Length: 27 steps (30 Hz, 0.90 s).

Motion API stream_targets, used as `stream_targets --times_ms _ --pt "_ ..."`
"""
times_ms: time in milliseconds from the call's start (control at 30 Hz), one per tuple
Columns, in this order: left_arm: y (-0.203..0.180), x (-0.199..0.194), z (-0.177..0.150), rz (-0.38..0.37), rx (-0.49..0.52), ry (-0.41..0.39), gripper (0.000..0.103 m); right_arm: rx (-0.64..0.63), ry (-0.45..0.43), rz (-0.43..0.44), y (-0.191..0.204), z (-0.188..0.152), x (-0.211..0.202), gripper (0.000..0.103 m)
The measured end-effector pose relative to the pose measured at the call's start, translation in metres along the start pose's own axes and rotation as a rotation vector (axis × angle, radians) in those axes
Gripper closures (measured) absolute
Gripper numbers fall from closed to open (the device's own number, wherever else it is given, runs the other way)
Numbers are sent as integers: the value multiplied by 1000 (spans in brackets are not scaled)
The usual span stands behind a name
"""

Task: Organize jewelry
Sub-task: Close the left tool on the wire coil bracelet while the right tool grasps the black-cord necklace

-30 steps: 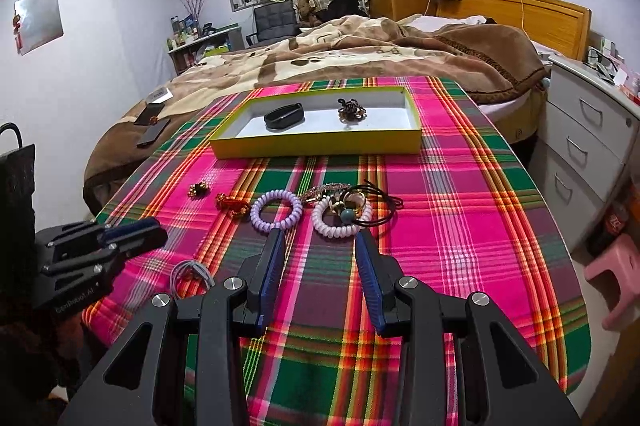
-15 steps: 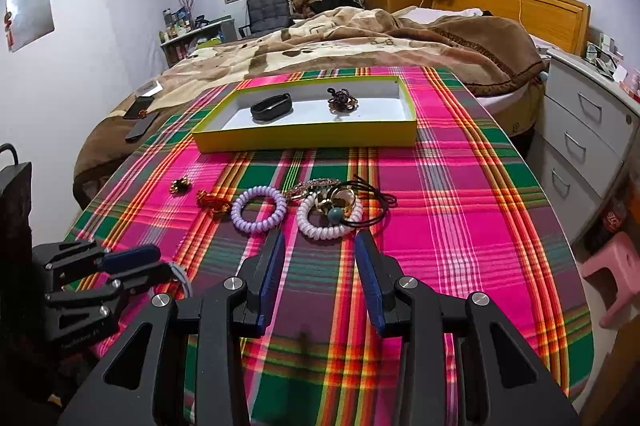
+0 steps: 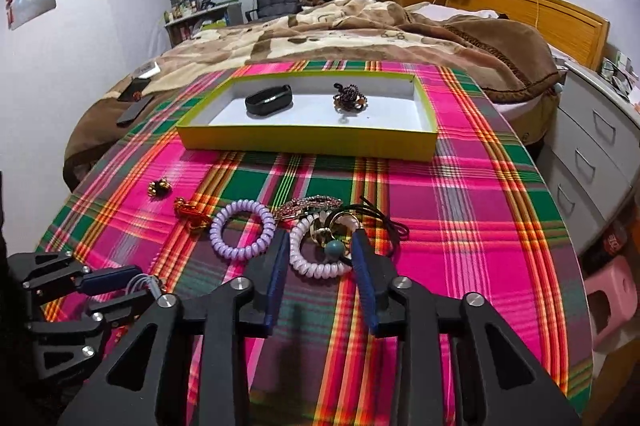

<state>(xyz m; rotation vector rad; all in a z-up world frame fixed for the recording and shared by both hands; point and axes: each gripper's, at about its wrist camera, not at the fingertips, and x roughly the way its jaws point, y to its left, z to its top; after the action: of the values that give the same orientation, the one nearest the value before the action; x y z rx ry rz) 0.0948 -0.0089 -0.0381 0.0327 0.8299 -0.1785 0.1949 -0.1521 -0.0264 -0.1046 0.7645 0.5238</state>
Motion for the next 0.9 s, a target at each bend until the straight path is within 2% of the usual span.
stream_targets --times_ms 200,600,700,900 --pt "3 2 2 0 -11 -3 82 -47 26 5 4 4 15 73" --pt "3 4 6 -2 -11 -2 82 -74 103 -5 3 9 37 82" --pt "4 4 6 -4 -14 -2 82 -99 124 -10 7 9 41 88" --pt "4 4 6 -5 -16 -2 82 -105 111 -8 8 8 38 88"
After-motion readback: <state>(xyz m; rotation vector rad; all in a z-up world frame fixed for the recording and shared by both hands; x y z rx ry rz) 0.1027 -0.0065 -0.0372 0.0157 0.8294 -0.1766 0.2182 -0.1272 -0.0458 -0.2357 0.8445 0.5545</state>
